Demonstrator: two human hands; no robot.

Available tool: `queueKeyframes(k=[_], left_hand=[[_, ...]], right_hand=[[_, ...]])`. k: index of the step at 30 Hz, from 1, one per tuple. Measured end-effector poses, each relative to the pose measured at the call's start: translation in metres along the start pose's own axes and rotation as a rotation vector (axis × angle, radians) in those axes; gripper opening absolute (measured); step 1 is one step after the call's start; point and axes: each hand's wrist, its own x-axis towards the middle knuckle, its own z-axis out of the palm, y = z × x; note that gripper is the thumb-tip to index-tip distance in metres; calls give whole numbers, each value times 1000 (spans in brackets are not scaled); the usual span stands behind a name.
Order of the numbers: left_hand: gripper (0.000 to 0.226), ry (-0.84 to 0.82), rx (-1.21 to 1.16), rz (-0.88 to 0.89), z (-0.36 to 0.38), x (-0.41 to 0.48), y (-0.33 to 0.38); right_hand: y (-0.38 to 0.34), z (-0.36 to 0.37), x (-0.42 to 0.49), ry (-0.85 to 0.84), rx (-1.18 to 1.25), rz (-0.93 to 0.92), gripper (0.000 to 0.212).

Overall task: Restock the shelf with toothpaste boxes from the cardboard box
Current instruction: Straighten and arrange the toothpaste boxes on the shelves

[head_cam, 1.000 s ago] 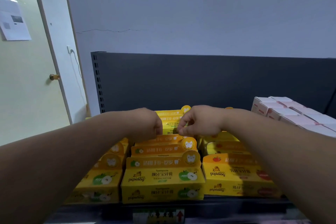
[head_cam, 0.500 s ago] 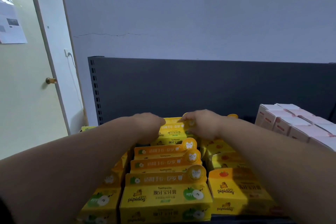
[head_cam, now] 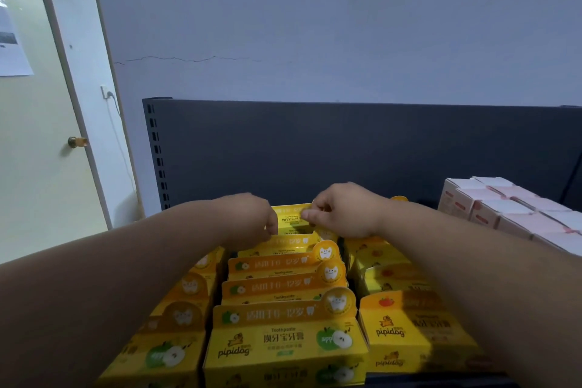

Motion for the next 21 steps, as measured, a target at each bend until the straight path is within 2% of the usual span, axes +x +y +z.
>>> queueKeyframes(k=[2,5,7,12,21], left_hand=[[23,-4,-40,8,-6,-2,0],[30,129,-130,-6,-13,5,-2],[40,170,-105,-39,-12,17,-4],[52,12,0,-80,-5,34,-1],[50,35,94,-30,-3,28,-10]], right_hand=[[0,-1,1,26,-4,7,38],[1,-2,5,76,-9,32,28],[3,0,11,56,-60,53,34],[9,6,22,-42,-29,125,42],[2,-1,16,-21,37,62,29]])
